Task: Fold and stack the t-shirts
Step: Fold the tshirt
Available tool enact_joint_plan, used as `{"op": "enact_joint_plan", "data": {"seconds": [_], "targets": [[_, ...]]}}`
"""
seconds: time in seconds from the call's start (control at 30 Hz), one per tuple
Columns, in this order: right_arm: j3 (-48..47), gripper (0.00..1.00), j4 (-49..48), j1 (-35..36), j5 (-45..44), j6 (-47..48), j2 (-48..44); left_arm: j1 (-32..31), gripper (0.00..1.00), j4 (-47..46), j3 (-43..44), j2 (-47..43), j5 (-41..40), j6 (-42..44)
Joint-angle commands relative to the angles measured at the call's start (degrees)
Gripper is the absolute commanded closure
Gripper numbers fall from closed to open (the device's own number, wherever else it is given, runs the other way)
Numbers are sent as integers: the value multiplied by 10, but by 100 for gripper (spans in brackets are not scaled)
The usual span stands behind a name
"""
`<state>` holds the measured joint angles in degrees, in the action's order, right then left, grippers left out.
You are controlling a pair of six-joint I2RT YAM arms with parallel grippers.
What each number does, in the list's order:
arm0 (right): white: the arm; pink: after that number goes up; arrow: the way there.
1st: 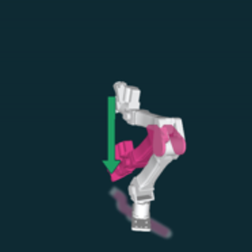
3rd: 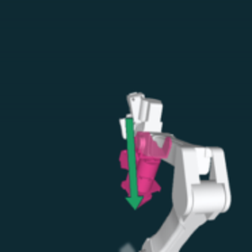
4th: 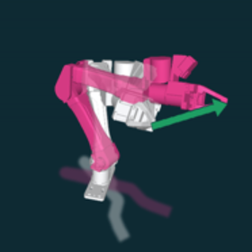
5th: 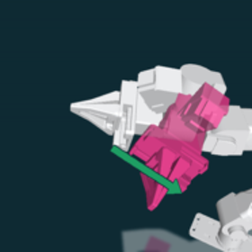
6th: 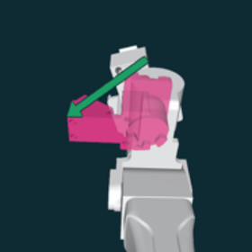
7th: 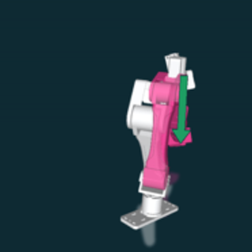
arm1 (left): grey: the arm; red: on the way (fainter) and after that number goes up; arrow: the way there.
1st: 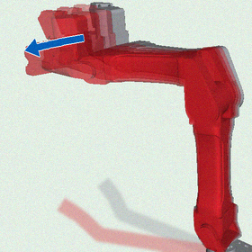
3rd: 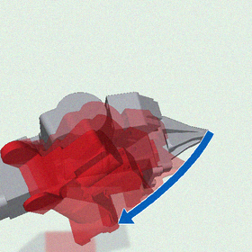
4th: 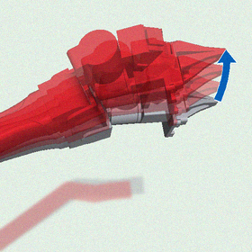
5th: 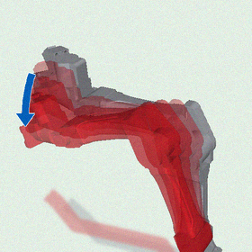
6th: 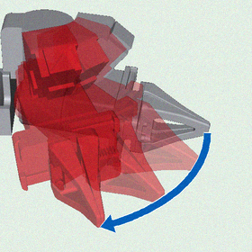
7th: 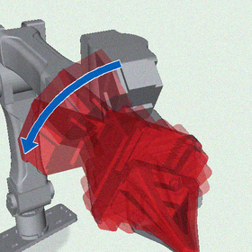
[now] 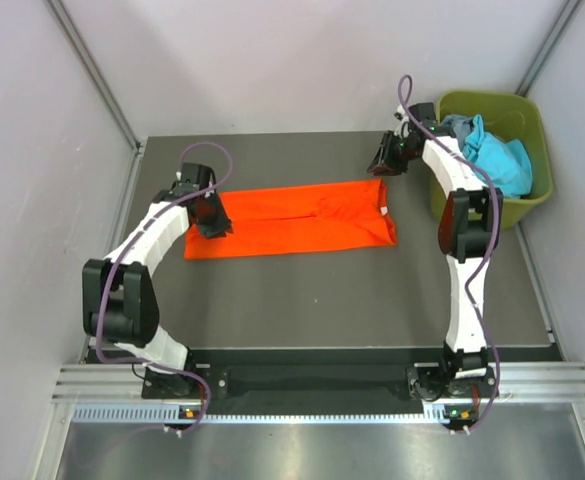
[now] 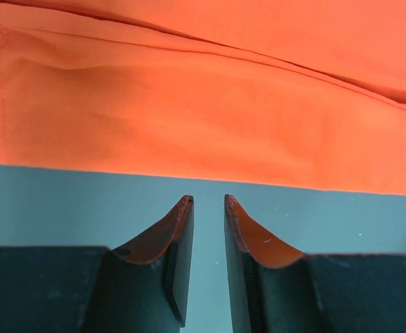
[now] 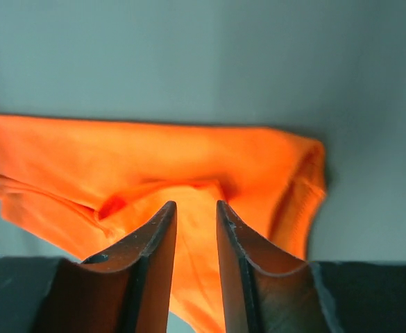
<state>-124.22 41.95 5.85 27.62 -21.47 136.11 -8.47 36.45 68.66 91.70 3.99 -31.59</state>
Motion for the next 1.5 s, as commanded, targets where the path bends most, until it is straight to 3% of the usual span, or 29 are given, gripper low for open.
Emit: {"op": "enact_joint_plan", "data": {"seconds": [0.0, 0.17, 0.37, 0.47, 0.5, 0.53, 1.03, 1.27, 1.47], "targets": [[-12, 70, 73, 3, -61, 55, -66, -2, 71, -6, -18, -43, -7, -3], [223, 63, 36, 21, -85, 79, -251, -2, 71, -23, -34, -36, -2, -11], [473, 68, -64, 70, -66, 42, -404, -3, 71, -45, -32, 4, 18, -26], [532, 78, -93, 84, -60, 27, -414, -2, 72, -53, -31, 21, 31, -30], [540, 84, -99, 85, -51, 21, -409, -1, 72, -55, -30, 24, 36, -32], [551, 97, -108, 80, -38, 5, -395, -1, 74, -55, -27, 28, 43, -32], [378, 100, -69, 36, -69, 24, -208, -1, 76, -26, 20, 53, 30, 14], [346, 98, -38, 18, -98, 51, -179, 6, 77, -17, 35, 73, 30, 34], [333, 91, -22, 18, -112, 70, -175, 21, 77, -16, 46, 95, 43, 33]]}}
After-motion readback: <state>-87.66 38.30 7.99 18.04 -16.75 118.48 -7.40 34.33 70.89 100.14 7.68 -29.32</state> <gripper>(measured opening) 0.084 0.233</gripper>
